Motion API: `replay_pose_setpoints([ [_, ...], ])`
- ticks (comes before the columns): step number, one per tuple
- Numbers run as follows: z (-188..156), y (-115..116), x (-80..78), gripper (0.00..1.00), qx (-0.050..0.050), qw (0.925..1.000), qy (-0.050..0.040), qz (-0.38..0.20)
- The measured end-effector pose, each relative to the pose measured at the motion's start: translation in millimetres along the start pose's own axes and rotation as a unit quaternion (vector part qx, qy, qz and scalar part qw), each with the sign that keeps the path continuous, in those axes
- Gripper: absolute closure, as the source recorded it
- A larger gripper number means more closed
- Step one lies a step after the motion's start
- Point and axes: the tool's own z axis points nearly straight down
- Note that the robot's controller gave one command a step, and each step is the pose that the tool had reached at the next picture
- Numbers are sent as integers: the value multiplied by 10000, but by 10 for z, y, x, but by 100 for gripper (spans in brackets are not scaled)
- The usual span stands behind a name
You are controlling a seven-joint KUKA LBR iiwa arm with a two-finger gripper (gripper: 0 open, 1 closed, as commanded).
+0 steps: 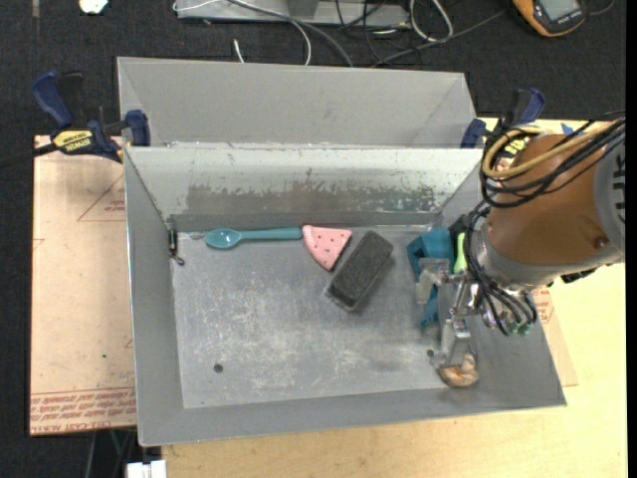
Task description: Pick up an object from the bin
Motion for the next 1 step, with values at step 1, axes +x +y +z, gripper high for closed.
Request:
replay_pose_setpoints([
  [1,-43,2,-17,0,5,10000,-39,-12],
])
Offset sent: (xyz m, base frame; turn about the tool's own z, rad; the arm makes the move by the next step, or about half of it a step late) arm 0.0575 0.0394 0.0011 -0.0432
